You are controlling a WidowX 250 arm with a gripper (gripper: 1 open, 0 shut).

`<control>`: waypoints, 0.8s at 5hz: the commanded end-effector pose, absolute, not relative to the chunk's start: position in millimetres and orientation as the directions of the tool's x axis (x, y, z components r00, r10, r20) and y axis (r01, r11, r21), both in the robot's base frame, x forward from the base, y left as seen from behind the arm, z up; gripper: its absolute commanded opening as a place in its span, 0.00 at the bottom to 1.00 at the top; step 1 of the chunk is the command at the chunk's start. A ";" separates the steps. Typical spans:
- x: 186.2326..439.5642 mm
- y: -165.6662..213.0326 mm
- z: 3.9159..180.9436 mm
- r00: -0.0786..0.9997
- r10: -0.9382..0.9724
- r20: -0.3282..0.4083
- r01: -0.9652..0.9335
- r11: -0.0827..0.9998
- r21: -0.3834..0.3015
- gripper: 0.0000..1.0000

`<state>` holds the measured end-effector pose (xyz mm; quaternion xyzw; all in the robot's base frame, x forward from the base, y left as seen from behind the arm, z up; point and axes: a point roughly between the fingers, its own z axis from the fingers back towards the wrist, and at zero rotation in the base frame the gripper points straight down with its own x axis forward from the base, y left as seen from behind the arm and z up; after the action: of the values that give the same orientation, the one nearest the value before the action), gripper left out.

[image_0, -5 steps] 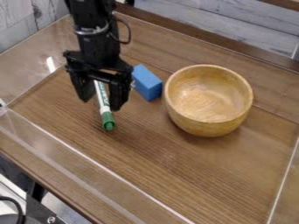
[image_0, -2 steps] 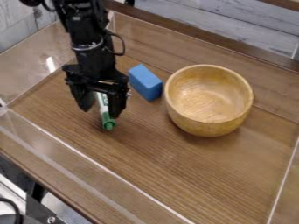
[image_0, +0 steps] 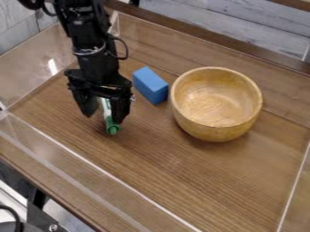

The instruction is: Put the green marker in the brown bowl

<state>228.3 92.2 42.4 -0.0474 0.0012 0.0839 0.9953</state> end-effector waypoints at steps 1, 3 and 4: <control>233.9 98.1 48.9 0.984 0.177 0.026 -0.174 0.981 -0.088 1.00; 235.9 99.5 48.4 0.984 0.175 0.032 -0.171 0.981 -0.092 1.00; 236.7 99.9 48.9 0.984 0.174 0.035 -0.170 0.981 -0.093 1.00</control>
<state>228.8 93.3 39.8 -0.0517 -0.0006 0.0820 0.9953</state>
